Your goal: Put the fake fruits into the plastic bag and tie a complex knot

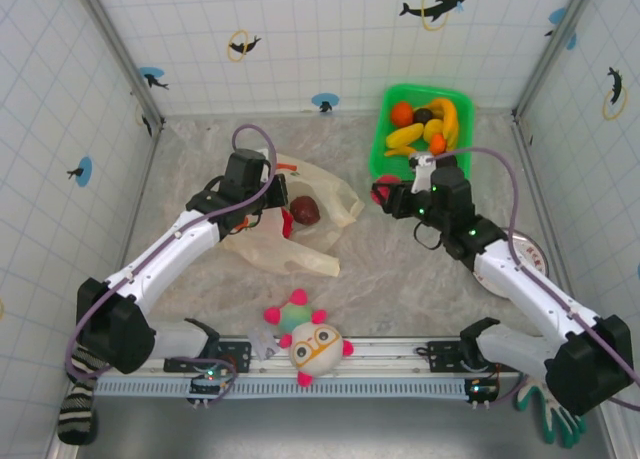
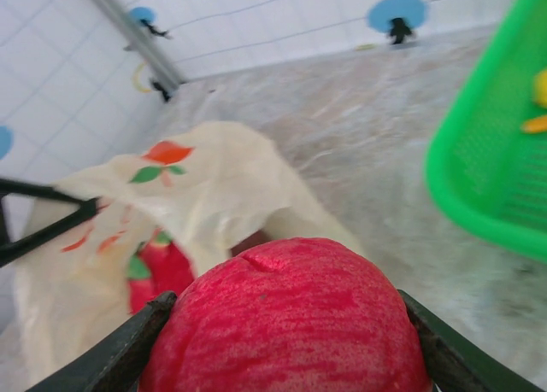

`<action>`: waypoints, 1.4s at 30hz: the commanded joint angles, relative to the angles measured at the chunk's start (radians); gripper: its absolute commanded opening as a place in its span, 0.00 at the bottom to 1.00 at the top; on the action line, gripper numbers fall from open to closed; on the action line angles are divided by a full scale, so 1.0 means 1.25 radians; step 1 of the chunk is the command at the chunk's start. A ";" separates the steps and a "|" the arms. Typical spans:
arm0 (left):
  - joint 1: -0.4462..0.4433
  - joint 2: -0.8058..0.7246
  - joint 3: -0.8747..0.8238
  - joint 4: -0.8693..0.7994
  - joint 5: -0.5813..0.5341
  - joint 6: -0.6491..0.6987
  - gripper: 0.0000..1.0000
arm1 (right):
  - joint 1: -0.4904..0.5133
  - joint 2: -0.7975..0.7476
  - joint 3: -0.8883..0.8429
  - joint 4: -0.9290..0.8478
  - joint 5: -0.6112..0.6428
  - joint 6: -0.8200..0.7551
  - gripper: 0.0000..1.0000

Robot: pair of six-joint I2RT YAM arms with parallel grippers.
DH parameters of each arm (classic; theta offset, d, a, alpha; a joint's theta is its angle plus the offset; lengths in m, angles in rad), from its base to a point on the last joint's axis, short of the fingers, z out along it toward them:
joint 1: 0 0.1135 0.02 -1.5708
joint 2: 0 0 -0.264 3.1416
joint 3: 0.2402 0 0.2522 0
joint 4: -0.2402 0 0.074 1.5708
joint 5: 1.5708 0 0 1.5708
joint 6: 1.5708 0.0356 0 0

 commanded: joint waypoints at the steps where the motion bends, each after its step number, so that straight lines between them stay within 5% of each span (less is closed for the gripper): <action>1: 0.007 -0.001 0.023 -0.006 0.005 0.019 0.00 | 0.077 0.010 -0.041 0.192 0.047 0.054 0.58; 9: 0.007 -0.005 0.039 -0.027 0.012 0.022 0.00 | 0.259 0.141 -0.045 0.372 0.158 0.036 0.58; 18: 0.007 -0.008 0.054 -0.050 0.013 0.035 0.00 | 0.356 0.319 -0.032 0.508 0.260 0.036 0.58; 42: 0.008 0.012 0.070 -0.102 -0.022 0.076 0.00 | 0.341 0.715 0.163 0.760 0.402 0.055 0.59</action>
